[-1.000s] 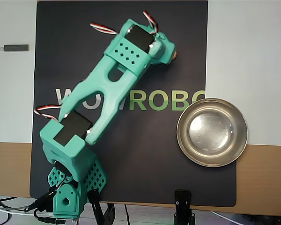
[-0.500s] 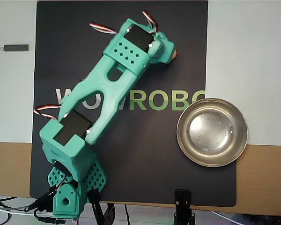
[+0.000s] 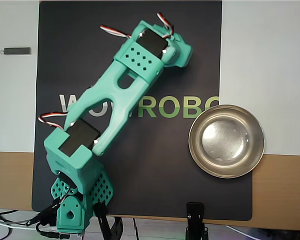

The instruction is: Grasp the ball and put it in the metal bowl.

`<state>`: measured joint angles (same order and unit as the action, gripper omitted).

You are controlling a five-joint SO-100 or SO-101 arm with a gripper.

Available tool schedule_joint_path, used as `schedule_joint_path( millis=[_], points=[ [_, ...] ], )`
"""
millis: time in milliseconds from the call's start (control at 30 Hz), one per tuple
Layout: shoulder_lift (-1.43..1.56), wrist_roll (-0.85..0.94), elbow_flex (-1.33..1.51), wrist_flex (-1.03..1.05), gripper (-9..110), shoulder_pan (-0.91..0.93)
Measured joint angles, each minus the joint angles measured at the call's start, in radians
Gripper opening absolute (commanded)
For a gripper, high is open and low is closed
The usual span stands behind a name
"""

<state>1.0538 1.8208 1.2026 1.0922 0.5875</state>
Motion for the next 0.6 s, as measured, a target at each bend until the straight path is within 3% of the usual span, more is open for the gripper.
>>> schedule_joint_path(
  millis=[600],
  points=[
    [0.0,0.0,0.0,0.0,1,0.055]
  ],
)
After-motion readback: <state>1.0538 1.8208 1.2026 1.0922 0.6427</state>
